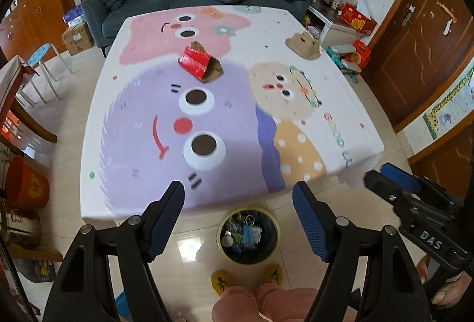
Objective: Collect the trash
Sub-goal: 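Raise both open tools and move back toward the table, then grasp the red box with the left tool while the right tool grasps the tan pulp tray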
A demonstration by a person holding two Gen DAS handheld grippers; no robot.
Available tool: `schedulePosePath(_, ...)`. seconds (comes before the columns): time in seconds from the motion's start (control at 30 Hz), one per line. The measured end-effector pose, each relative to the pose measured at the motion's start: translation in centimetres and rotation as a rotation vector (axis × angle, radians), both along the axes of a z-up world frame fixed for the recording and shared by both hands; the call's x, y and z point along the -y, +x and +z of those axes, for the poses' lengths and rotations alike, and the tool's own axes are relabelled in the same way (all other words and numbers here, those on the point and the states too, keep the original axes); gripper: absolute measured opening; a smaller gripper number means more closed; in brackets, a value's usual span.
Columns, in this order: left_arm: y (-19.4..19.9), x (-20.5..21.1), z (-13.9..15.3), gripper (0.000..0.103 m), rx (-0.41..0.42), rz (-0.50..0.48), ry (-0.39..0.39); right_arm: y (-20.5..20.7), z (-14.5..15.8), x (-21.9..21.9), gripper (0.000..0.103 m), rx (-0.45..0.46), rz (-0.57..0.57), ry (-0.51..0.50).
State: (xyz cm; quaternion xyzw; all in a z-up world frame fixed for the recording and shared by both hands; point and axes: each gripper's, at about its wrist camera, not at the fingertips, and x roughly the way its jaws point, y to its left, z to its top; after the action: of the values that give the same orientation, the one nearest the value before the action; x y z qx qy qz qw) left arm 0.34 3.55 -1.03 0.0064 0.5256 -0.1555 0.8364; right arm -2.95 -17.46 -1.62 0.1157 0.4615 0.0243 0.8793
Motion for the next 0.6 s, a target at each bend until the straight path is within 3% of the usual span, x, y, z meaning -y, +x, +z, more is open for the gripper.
schedulePosePath(0.3, 8.2, -1.0, 0.6, 0.075, -0.062, 0.094, -0.073, 3.7, 2.1, 1.9, 0.048, 0.061, -0.004, -0.037)
schedulePosePath(0.43, 12.9, -0.8, 0.1, 0.092, -0.068, 0.175, -0.082, 7.2, 1.6, 3.1, 0.048, 0.059, 0.038, -0.040)
schedulePosePath(0.6, 19.1, 0.7, -1.7, 0.093, -0.086, 0.282, -0.053, 13.6, 0.3, 5.1, 0.048, 0.043, 0.119, -0.012)
